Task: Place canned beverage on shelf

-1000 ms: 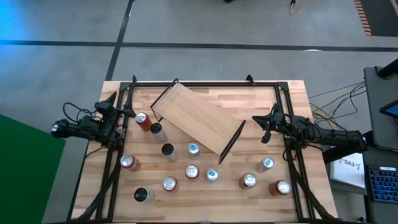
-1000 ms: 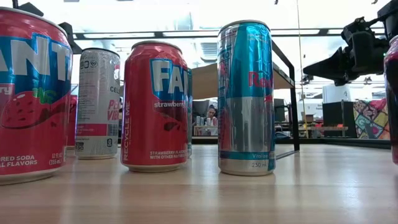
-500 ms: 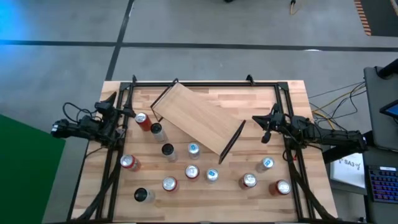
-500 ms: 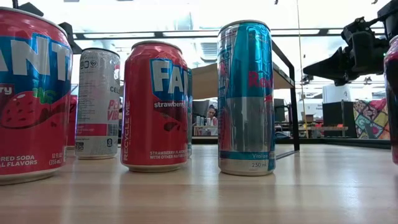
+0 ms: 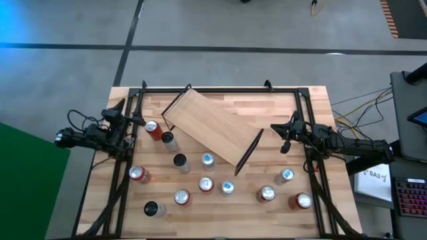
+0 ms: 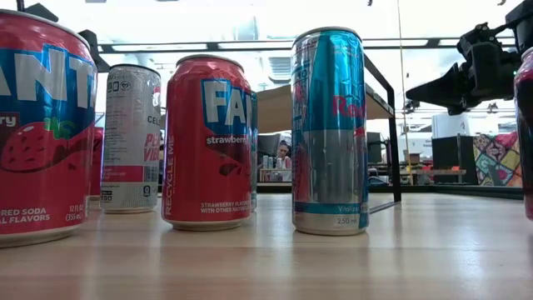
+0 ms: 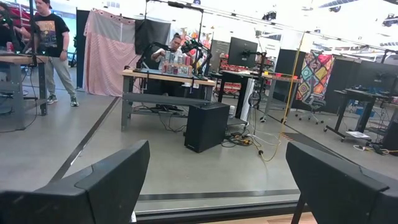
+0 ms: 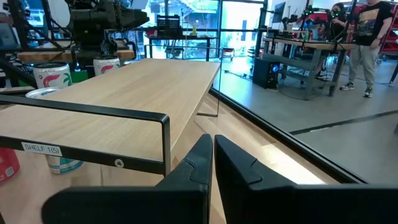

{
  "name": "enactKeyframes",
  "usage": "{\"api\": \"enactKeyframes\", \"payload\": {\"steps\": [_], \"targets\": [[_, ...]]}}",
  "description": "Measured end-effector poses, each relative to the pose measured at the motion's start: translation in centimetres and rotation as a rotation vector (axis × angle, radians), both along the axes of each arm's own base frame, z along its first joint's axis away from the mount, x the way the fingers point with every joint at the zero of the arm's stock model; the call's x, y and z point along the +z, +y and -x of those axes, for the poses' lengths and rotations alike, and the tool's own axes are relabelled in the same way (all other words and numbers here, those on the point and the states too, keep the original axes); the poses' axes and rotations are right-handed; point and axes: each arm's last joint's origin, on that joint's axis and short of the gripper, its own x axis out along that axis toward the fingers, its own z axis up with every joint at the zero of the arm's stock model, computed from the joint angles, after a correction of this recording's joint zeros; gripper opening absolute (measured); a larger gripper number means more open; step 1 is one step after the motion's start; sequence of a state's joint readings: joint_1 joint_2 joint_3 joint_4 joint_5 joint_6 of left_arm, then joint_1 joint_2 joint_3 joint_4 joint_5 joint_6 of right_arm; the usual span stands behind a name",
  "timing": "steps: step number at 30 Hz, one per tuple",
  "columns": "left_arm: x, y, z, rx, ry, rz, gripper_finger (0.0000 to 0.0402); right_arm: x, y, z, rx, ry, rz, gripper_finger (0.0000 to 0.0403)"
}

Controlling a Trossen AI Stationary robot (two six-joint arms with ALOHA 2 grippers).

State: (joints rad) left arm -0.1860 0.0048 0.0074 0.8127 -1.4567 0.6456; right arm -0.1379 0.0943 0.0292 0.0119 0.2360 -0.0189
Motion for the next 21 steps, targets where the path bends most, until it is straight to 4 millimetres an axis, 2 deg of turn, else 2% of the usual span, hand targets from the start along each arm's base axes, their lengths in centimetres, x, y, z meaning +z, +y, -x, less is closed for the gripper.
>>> {"api": "enactKeyframes", "payload": {"steps": [18, 21], "targets": [[0.0, 0.0, 0.0, -0.001, -0.005, 0.001, 0.0366, 0.06, 0.0, -0.01, 0.0, -0.007, 0.001, 0.0009], [0.1, -0.03, -0.08, -0.047, -0.158, 0.011, 0.0366, 0.08, 0.0, 0.0, 0.0, -0.008, 0.003, 0.0009]]}}
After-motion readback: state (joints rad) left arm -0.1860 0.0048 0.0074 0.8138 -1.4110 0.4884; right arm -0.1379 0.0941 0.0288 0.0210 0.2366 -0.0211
